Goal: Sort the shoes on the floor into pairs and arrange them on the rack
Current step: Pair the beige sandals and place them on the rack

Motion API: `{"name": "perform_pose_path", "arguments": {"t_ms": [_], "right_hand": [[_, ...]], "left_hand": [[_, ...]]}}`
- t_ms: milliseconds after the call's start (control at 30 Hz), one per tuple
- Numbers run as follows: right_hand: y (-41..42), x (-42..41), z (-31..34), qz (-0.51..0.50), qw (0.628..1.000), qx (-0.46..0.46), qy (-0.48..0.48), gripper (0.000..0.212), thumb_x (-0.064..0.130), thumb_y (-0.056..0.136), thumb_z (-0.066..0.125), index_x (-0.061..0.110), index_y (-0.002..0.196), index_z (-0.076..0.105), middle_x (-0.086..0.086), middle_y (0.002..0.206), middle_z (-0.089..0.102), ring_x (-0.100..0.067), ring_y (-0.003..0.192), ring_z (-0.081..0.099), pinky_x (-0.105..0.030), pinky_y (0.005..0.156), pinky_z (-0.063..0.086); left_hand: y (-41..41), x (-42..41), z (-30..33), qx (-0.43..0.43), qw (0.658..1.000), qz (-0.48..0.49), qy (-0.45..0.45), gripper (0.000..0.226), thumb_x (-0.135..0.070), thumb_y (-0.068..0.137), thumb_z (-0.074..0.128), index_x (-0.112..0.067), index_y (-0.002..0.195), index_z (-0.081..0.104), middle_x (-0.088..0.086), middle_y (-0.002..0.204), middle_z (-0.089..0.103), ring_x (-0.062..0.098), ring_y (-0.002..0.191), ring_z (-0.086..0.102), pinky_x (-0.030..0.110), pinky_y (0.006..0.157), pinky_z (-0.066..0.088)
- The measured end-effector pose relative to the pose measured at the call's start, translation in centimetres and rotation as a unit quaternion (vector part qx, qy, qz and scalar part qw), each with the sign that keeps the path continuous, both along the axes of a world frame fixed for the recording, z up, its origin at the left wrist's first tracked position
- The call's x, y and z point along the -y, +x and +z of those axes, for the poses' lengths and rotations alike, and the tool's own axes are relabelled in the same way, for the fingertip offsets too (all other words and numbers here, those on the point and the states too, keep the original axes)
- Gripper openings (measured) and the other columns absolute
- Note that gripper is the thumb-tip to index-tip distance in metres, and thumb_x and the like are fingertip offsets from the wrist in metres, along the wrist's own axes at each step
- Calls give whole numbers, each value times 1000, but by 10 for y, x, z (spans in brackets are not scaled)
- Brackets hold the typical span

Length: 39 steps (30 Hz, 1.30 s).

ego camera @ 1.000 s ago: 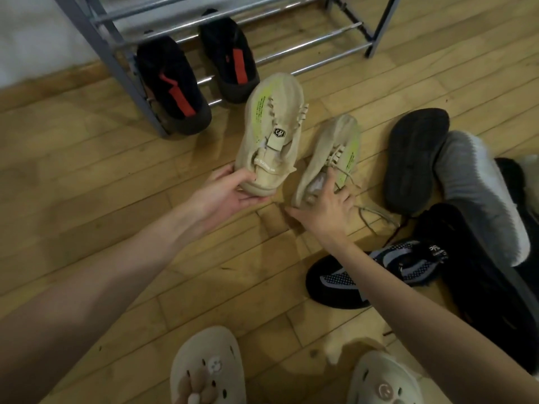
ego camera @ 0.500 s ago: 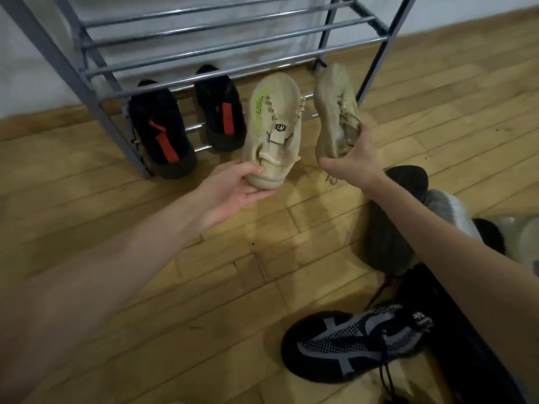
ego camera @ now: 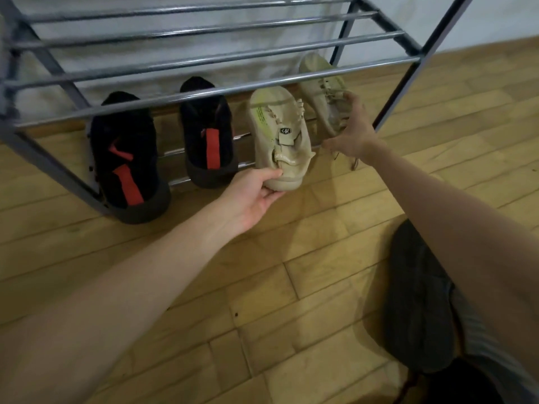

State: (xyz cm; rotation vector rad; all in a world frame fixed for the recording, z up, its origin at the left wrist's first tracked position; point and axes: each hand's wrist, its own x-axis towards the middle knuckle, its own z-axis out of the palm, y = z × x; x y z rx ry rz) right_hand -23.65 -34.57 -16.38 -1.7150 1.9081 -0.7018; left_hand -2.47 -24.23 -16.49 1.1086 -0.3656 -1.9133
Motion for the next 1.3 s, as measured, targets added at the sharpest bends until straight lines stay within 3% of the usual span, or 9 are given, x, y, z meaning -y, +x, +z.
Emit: {"name": "perform_pose_path", "arguments": {"t_ms": [267, 467, 600, 733, 900, 1000, 1133, 1233, 1300], "right_hand": [[-11, 8, -16, -5, 999, -41, 7, 92, 22, 72, 79, 25, 148, 27, -9, 152, 22, -31, 141, 22, -51, 115, 29], [-9, -11, -34, -18, 995, -54, -81, 85, 19, 75, 71, 23, 148, 27, -10, 157, 20, -33, 144, 23, -52, 114, 30], [-9, -26, -33, -12, 995, -69, -71, 86, 18, 79, 65, 24, 151, 19, -8, 157, 24, -30, 146, 18, -51, 116, 26], [-5, -43, -29, -8, 995, -95, -39, 93, 14, 82, 64, 19, 154, 7, -9, 161, 12, -30, 149, 8, -48, 120, 18], [-4, -74, -14, 5, 996, -89, 2, 95, 12, 82, 65, 19, 154, 4, -11, 161, 12, -32, 148, 10, -49, 119, 21], [-9, -104, 3, 1, 995, -100, 25, 88, 14, 83, 64, 11, 153, 10, -15, 157, 18, -34, 146, 16, -45, 119, 22], [-23, -152, 28, -16, 989, -135, 57, 82, 15, 87, 62, 7, 152, 13, -18, 157, 17, -35, 145, 17, -41, 117, 22], [-37, -191, 40, -60, 980, -156, 104, 77, 21, 89, 61, 4, 150, 17, -22, 152, 24, -38, 141, 23, -44, 113, 27], [-43, -222, 41, -105, 972, -155, 140, 72, 26, 90, 59, 3, 147, 21, -24, 146, 30, -40, 137, 27, -46, 110, 30]], "left_hand": [[-12, 28, 2, -18, 1000, 22, -2, 39, 7, 88, 54, -4, 125, 48, 13, 115, 61, 23, 107, 61, 37, 101, 47], [-28, 54, 4, -21, 999, 35, 6, 53, 4, 88, 54, -4, 139, 38, 18, 137, 51, 27, 124, 53, 38, 106, 44], [-37, 62, -3, 18, 998, 58, 23, 49, -5, 92, 55, -4, 139, 38, 17, 139, 50, 26, 125, 52, 35, 104, 42], [-43, 58, 2, 17, 996, 90, 22, 48, -12, 94, 55, -5, 139, 40, 15, 141, 50, 25, 126, 52, 34, 106, 41], [-35, 34, 16, 132, 990, 35, 24, 54, -16, 94, 52, -11, 145, 33, 16, 145, 42, 28, 129, 47, 40, 107, 38], [-29, 1, 27, 230, 972, -42, -12, 53, -16, 94, 52, -13, 144, 35, 12, 138, 47, 24, 116, 52, 39, 94, 48], [-33, -43, 34, 316, 935, -146, -68, 37, -13, 93, 50, -8, 130, 45, 11, 117, 55, 22, 101, 56, 33, 76, 50], [-43, -75, 35, 358, 908, -190, -109, 5, -11, 89, 51, -12, 92, 55, 9, 92, 55, 21, 90, 54, 33, 75, 45], [-52, -97, 32, 379, 892, -210, -128, 8, -9, 88, 51, -16, 83, 53, 7, 85, 53, 22, 86, 53, 34, 74, 44]]}}
